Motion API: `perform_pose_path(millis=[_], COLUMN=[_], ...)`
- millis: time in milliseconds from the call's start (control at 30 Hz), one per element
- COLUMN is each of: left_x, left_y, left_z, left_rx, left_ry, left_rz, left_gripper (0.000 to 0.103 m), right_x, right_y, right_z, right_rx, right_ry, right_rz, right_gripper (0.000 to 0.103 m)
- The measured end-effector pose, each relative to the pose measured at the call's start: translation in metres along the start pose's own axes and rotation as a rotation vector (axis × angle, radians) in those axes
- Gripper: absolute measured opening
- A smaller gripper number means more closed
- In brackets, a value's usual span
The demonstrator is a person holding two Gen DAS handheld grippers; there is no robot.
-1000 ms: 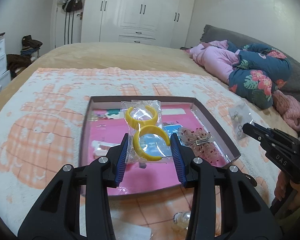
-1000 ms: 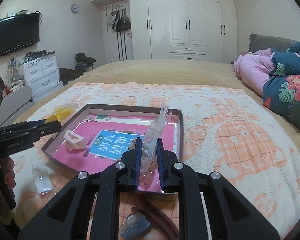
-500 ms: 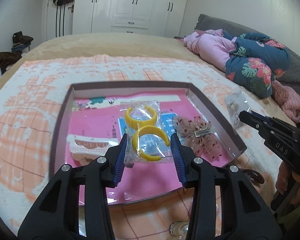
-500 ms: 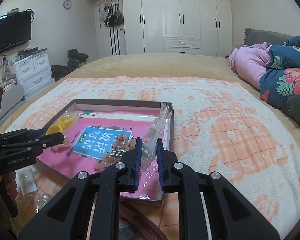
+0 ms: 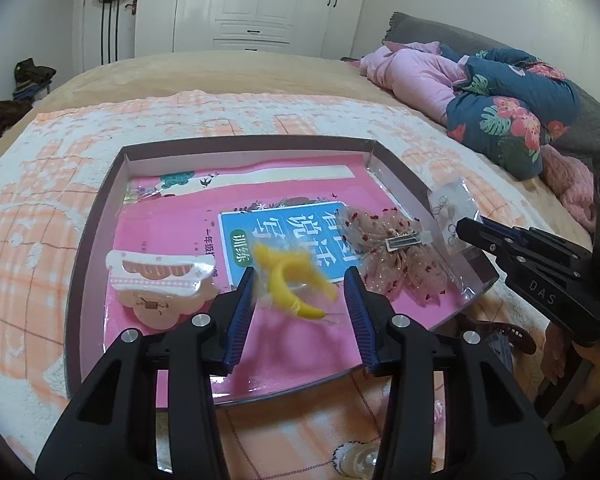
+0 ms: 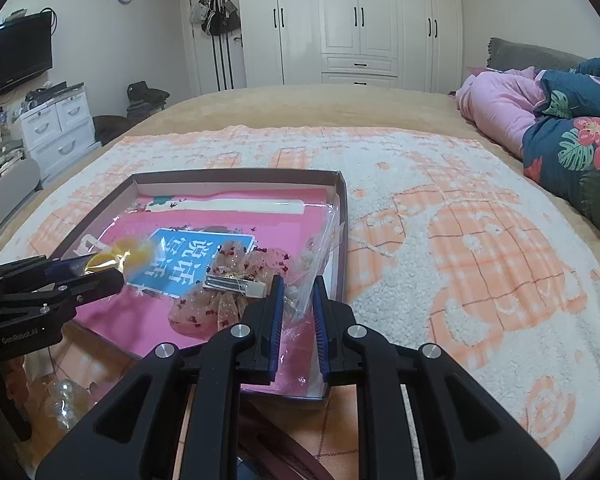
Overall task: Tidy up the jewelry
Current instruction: 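Lower the yellow bangles into the box with the left tool while the right tool places the clear bag, then withdraw both open tools from the box toward the remaining jewelry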
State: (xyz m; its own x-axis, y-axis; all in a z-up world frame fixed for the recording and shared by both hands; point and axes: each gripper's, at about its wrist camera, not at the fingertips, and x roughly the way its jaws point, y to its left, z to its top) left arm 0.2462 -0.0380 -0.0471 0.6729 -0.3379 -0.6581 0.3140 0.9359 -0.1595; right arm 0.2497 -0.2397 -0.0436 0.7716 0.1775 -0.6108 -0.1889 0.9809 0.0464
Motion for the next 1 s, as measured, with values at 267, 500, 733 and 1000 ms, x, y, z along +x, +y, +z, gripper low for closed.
perform_pose_path(millis=[267, 500, 733, 1000], left_x=[-0.006, -0.022, -0.04, -0.065], left_y=[0.002, 0.003, 0.004, 0.005], left_z=[-0.001, 0.001, -0.001, -0.003], left_rx=[-0.017, -0.035, -0.05, -0.055], left_ry=[-0.007, -0.041, -0.077, -0.127], left_rz=[0.007, 0.01, 0.04, 0.068], left_gripper=[0.051, 0.066, 0.087, 0.092], right_x=[-0.004, -0.016, -0.035, -0.057], right_y=[0.0, -0.001, -0.003, 0.004], right_z=[-0.002, -0.007, -0.012, -0.014], right_rx=[0.005, 0.026, 0.071, 0.053], right_ry=[-0.011, -0.038, -0.077, -0.117], right_rz=[-0.004, -0.007, 0.005, -0.008], right_gripper=[0.024, 0.051, 0.078, 0.086])
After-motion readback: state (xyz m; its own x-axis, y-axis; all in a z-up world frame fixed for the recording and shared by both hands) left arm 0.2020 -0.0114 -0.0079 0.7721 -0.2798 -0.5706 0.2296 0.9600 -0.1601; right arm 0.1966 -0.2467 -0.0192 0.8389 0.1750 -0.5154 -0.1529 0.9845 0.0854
